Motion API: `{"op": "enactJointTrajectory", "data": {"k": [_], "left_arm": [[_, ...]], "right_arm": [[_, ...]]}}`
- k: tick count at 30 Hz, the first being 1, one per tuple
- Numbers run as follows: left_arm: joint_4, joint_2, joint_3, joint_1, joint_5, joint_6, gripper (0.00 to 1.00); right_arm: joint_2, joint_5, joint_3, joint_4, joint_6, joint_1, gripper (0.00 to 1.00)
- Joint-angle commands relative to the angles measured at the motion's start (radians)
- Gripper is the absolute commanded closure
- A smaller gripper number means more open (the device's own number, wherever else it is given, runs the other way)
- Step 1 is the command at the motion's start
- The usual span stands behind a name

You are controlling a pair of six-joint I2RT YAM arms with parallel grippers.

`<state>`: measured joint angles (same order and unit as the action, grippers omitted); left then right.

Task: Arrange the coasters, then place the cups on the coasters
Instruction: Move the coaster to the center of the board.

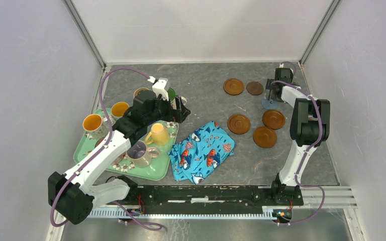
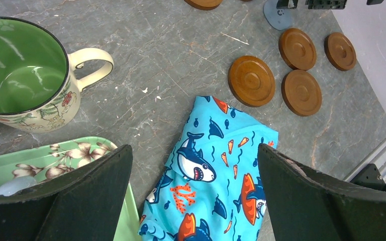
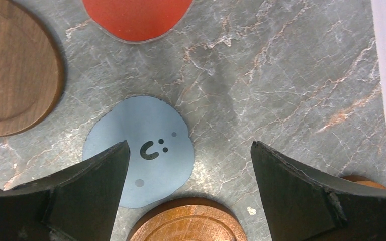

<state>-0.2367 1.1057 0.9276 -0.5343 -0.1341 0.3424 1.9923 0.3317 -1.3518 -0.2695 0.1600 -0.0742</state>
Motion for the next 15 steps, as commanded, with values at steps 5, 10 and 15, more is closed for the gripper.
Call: {"op": "enactJointTrajectory", "data": {"k": [5,10,15], "left_arm": [[0.022,0.011,0.01,0.002,-0.016,-0.052,0.0],[0.022,0.011,0.01,0.002,-0.016,-0.052,0.0],[0.022,0.013,0.01,0.002,-0.021,-0.051,0.0]], "right_arm": [[-0.085,-0.036,0.025,0.049,-0.005,0.04,0.02],[-0.083,-0.026,0.061,0.052,-0.017,0.069,0.02],[-0.077,-0.046,0.098,0.059,-0.019,0.07,0.02]]}}
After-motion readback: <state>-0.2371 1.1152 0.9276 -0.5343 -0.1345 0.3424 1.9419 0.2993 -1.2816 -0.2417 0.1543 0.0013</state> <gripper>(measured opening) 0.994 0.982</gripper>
